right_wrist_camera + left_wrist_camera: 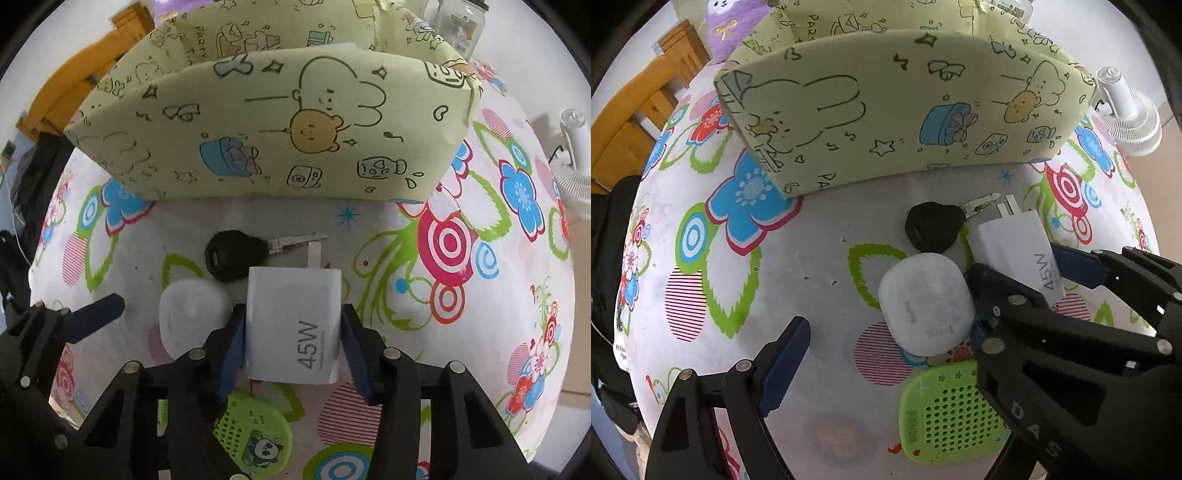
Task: Organize rigid objects
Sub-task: 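Close the right tool on the white charger while the left tool grasps the round case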
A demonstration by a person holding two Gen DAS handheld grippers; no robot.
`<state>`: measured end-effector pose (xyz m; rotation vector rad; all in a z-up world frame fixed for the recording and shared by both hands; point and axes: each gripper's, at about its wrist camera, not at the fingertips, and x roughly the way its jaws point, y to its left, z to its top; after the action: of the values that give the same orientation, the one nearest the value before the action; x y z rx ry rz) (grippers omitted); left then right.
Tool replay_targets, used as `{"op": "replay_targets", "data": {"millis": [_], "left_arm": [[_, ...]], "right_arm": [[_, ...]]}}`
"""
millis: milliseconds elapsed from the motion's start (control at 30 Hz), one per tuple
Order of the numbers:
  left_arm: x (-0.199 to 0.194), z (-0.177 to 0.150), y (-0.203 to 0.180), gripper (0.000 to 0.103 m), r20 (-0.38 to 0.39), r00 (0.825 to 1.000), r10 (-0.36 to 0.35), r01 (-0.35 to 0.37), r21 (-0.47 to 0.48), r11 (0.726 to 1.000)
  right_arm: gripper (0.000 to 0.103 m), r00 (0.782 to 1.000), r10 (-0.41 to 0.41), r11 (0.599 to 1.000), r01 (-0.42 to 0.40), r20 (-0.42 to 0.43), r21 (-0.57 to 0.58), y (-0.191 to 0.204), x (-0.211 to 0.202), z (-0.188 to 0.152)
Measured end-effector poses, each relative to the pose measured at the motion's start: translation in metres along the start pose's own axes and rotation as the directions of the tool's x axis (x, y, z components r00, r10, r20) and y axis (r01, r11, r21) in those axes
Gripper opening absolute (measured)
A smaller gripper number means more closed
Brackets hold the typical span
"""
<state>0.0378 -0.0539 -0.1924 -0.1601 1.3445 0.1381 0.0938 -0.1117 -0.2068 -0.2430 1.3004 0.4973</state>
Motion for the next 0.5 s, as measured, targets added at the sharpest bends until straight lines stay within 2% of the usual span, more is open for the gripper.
{"op": "replay_targets", "data": {"millis": [333, 500], "left_arm": [[0.01, 0.017, -0.016, 0.089, -0.003, 1.0, 0.0, 0.0, 0.037, 0.999], [0.015, 0.022, -0.025, 0.08, 0.007, 1.0, 0.022, -0.023, 0.06, 0.998]], "right_arm": [[0.05, 1.0, -0.009, 0.997, 0.009, -0.002, 0.08, -0.024, -0.002, 0.002], [0.05, 1.0, -0.014, 0.994, 0.014, -0.001, 0.112, -0.034, -0.002, 0.0]]}}
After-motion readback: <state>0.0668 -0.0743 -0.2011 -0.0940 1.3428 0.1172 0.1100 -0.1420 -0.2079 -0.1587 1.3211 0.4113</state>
